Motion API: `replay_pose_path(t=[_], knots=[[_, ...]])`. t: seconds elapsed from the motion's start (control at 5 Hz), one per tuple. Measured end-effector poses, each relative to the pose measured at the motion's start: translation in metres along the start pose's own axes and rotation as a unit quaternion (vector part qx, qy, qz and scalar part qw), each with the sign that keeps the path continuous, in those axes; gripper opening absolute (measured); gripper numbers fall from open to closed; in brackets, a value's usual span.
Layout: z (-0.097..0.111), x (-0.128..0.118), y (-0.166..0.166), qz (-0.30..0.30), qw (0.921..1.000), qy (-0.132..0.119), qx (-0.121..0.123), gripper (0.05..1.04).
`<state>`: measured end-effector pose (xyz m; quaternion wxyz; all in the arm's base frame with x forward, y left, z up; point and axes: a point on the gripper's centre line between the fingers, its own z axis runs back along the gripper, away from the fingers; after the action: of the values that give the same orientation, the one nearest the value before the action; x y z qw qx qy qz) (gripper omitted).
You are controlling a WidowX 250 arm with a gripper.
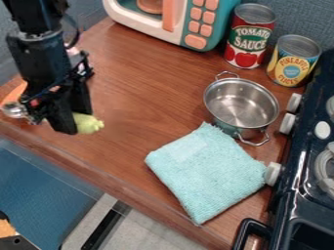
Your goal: Move the spoon in the middle of the table
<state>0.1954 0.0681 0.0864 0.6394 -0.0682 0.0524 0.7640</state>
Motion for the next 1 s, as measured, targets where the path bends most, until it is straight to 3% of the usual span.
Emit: replay_pose_path(t=[0.4, 0.6, 1.0], knots=[[-0.013, 0.022, -0.007, 0.029, 0.9984, -0.024, 0.042, 0.393], [-0.006, 0.030, -0.020, 0.028, 0.9981, -0.043, 0.034, 0.393], [-0.003, 0.023, -0.054, -0.021, 0.9983, -0.052, 0.016, 0.393]])
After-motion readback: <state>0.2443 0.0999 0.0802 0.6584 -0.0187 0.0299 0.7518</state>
